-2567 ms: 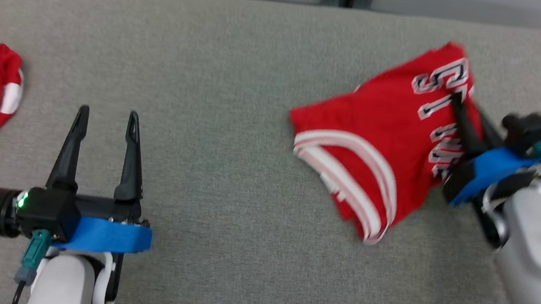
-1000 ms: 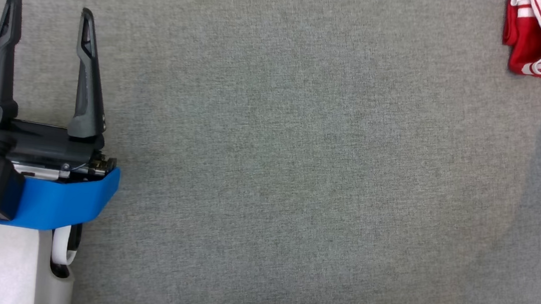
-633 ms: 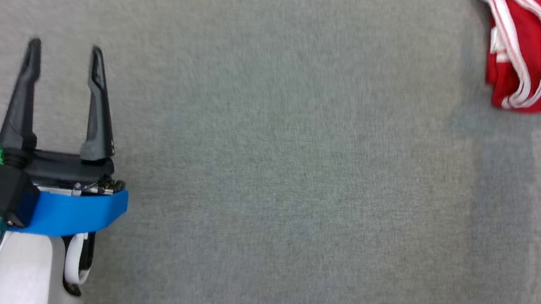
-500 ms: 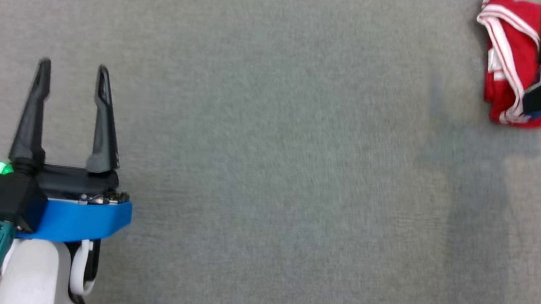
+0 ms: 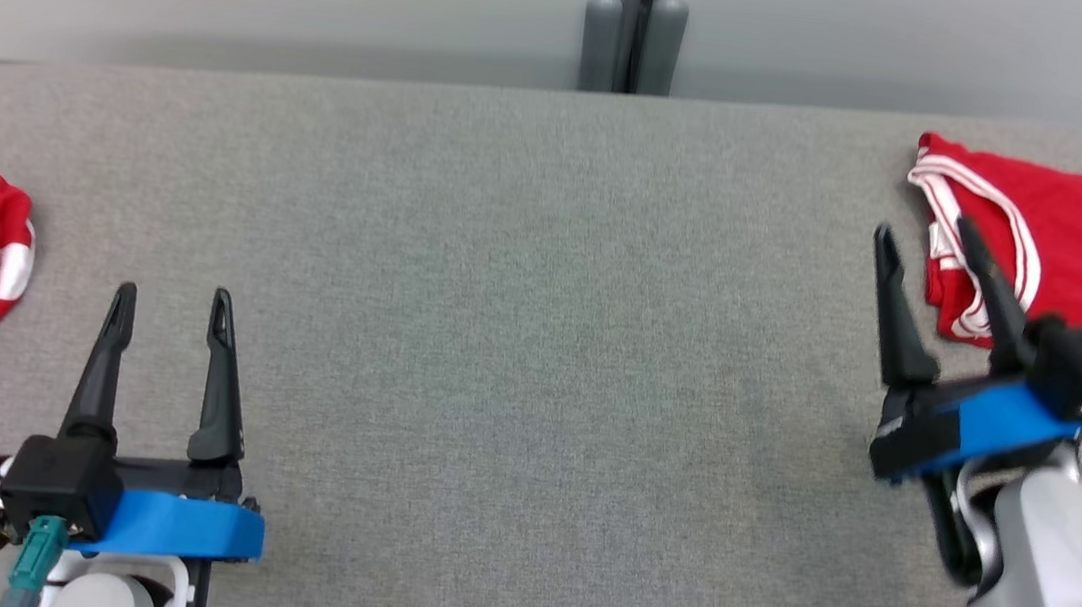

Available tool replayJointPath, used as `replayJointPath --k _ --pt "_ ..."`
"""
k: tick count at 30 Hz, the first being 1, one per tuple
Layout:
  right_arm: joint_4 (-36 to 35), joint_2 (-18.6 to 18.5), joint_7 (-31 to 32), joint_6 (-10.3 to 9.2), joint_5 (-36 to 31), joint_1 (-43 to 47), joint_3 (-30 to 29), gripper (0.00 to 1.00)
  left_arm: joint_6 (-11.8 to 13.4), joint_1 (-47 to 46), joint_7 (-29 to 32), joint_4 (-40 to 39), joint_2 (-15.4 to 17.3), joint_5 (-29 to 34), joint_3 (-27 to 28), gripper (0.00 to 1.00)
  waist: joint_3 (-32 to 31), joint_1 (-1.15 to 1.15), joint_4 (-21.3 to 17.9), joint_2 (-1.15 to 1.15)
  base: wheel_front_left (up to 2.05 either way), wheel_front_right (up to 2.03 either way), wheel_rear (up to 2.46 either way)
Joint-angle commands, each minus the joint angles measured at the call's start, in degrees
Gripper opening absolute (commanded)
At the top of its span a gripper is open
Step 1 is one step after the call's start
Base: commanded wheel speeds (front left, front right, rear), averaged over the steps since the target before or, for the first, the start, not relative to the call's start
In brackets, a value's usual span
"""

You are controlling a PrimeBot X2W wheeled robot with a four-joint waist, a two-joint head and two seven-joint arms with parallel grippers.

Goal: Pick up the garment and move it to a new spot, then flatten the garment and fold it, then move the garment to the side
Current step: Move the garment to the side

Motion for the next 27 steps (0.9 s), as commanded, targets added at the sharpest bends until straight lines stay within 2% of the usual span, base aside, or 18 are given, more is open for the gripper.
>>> replayJointPath --k 1,13,27 --pt "-0.7 0.6 -0.2 0.01 0.3 2.2 -0.4 1.0 -0.3 0.4 -0.2 0.3 0.0 0.4 0.2 1.0 -1.0 0.01 -0.3 0.02 0.0 0.0 0.0" --pt "-8.3 3.8 -0.2 0.01 -0.9 20.8 -5.3 1.0 -1.0 4.0 -0.2 4.4 -0.4 0.9 1.0 1.0 -6.5 0.01 0.9 0.02 0.0 0.0 0.0" --pt "-12.4 8.3 -0.2 0.01 -4.2 29.0 -9.5 1.0 -1.7 6.1 -0.2 7.7 -0.5 1.4 1.3 1.0 -10.0 0.01 2.0 0.02 0.0 0.0 0.0"
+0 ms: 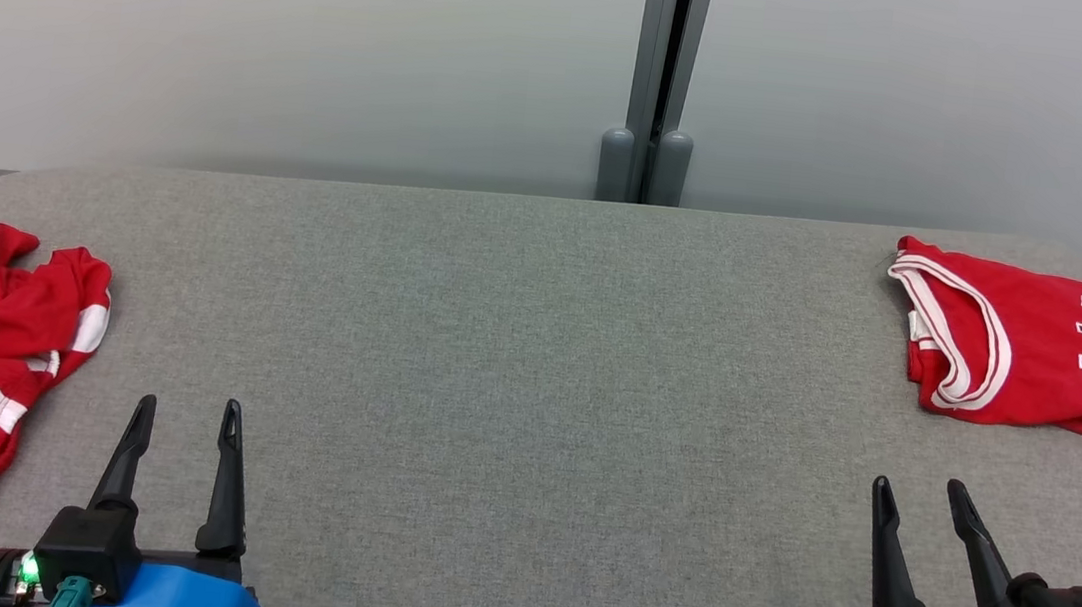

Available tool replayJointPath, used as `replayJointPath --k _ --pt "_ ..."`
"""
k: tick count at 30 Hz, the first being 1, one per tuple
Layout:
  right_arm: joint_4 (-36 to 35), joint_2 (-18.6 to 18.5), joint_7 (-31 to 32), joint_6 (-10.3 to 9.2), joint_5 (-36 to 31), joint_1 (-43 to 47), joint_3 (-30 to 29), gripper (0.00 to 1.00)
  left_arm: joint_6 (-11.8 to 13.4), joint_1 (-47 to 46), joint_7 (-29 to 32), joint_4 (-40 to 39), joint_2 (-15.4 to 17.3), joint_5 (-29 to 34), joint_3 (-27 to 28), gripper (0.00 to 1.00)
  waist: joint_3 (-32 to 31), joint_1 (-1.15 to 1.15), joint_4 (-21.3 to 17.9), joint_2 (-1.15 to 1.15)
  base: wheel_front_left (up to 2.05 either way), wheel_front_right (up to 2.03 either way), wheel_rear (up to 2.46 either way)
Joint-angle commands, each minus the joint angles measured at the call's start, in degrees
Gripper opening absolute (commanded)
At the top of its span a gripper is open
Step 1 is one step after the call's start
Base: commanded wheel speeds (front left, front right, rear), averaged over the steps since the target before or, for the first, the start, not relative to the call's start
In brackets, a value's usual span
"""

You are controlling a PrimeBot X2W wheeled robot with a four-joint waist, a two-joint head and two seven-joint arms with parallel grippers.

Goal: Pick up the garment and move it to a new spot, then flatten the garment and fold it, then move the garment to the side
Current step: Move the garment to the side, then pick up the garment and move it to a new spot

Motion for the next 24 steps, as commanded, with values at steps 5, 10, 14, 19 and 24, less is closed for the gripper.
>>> replayJointPath --k 5,10,14,19,24 --pt "-0.2 0.6 -0.2 0.01 -0.9 1.1 -0.2 1.0 -0.3 0.4 -0.2 0.5 0.0 0.4 0.2 1.0 -0.3 0.01 0.1 0.0 0.0 0.0 0.0" --pt "0.1 0.8 -0.2 0.01 -1.1 1.0 -0.2 1.0 -0.3 0.5 -0.2 0.6 0.0 0.6 0.4 1.0 -0.3 0.01 0.2 0.0 0.0 0.0 0.0" --pt "0.4 0.9 -0.2 0.01 -1.0 0.9 -0.1 1.0 -0.3 0.5 -0.2 0.5 0.0 0.7 0.6 1.0 -0.3 0.01 0.6 0.0 0.0 0.0 0.0" --pt "1.0 1.0 -0.2 0.01 -0.9 0.7 0.5 1.0 0.0 0.2 -0.2 0.0 0.2 0.6 1.4 1.0 -0.1 0.01 1.7 0.0 0.0 0.0 0.0" --pt "1.6 1.0 -0.2 0.01 -0.4 0.0 1.2 1.0 0.0 -0.3 -0.2 -0.1 0.5 0.6 1.8 1.0 0.3 0.01 3.6 0.0 0.0 0.0 0.0"
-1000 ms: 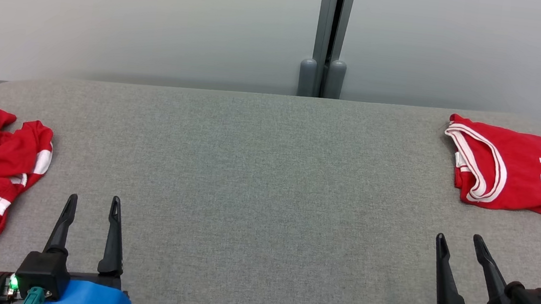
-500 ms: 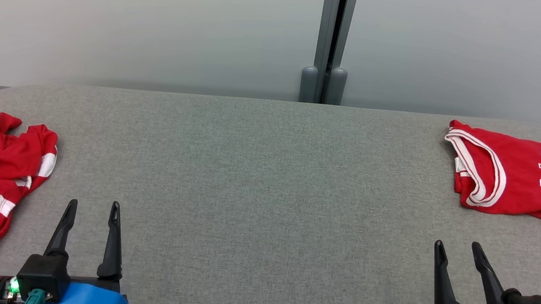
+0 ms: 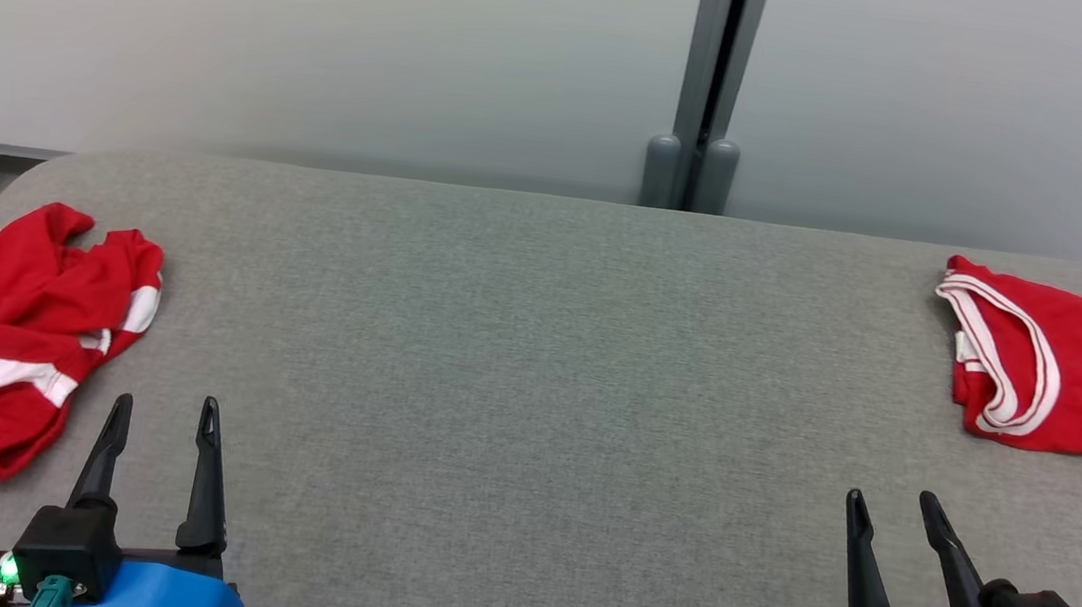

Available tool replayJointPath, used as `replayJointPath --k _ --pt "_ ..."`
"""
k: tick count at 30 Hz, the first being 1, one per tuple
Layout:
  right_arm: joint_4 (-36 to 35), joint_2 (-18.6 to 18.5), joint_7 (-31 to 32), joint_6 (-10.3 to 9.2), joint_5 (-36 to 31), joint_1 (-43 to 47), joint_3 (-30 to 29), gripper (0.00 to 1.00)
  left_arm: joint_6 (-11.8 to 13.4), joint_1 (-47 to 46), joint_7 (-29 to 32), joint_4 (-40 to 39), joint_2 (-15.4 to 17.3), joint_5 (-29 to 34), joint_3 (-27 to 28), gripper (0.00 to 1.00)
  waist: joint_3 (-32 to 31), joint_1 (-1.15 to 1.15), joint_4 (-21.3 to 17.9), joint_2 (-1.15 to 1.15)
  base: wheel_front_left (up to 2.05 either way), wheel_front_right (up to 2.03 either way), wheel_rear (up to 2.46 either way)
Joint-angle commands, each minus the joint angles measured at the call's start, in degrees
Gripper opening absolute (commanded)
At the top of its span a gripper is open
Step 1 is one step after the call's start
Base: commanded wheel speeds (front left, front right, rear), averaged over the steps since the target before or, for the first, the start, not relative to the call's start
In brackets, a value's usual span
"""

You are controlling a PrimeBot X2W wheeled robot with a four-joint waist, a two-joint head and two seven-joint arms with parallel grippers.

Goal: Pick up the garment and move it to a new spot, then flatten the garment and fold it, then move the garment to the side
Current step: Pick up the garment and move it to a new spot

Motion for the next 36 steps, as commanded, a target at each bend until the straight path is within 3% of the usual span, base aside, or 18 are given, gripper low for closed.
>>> replayJointPath --k 1,23,36 --pt "0.6 0.1 -0.2 0.01 0.2 -0.3 0.1 1.0 0.1 -0.4 -0.2 -0.3 0.2 0.2 0.0 1.0 0.4 0.0 1.0 0.0 0.0 0.0 0.0" --pt "1.3 0.1 -0.2 0.01 -0.6 -2.3 1.5 1.0 1.2 -1.0 -0.2 -0.6 0.1 -0.6 2.7 1.0 1.9 0.0 15.7 0.0 0.0 0.0 0.0" --pt "0.9 -0.5 -0.2 0.01 -0.7 -2.8 2.3 1.0 1.2 -0.5 -0.2 -1.1 0.0 -1.0 4.3 1.0 3.0 0.0 18.6 0.0 0.0 0.0 0.0"
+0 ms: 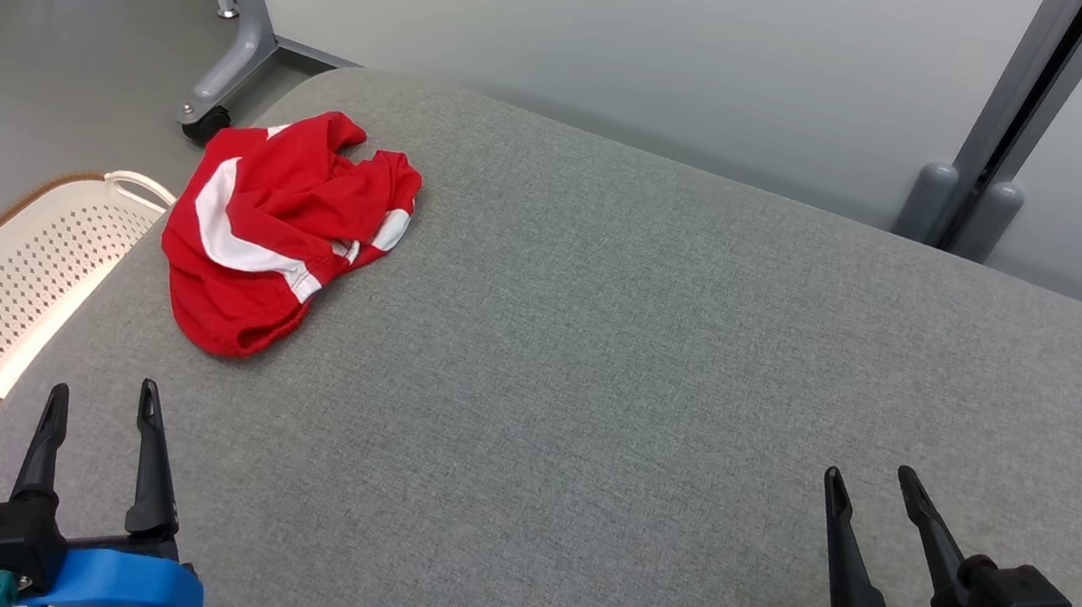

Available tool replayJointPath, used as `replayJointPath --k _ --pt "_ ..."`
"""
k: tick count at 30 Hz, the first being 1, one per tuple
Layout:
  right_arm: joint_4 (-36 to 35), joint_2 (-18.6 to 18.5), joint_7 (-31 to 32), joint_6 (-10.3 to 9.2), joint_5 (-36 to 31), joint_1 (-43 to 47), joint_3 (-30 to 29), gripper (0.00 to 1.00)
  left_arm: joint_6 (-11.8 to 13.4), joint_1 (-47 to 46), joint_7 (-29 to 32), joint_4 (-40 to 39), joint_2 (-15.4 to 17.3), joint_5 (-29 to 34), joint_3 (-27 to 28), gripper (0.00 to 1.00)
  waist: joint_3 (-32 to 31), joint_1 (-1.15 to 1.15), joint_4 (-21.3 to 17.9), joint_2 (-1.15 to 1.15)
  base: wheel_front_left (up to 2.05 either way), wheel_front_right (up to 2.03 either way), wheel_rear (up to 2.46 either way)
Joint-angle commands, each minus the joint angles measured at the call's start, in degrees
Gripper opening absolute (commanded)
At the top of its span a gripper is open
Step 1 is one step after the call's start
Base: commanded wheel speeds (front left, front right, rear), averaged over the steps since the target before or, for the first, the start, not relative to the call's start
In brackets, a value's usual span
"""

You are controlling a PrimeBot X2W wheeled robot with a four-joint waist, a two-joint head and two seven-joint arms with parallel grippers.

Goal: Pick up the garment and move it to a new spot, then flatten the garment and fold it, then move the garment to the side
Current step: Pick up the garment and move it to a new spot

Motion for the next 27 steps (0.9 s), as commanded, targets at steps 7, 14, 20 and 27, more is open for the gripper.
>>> replayJointPath --k 7,14,20,27 --pt "-0.7 -0.8 -0.2 0.01 0.1 -0.4 0.5 1.0 0.4 0.1 -0.2 -0.4 -0.1 -0.5 1.1 1.0 0.9 0.0 -0.5 -0.01 0.0 0.0 0.0" --pt "-2.9 -1.8 -0.2 0.01 -0.7 -1.7 0.2 1.0 0.0 -3.8 -0.2 0.7 0.7 -1.1 2.9 1.0 2.3 0.0 -2.7 -0.01 0.0 0.0 0.0" --pt "-5.7 -3.7 -0.2 0.01 -1.9 -3.8 -0.1 1.0 -0.6 -12.4 -0.2 3.1 3.9 -1.8 5.5 1.0 5.4 0.0 -5.9 -0.01 0.0 0.0 0.0" --pt "-9.7 -6.4 0.3 0.01 -3.4 -6.9 -1.4 1.0 -1.0 -23.8 -0.2 8.3 8.6 -2.5 8.3 1.0 11.9 0.0 -11.2 -0.01 0.0 0.0 0.0"
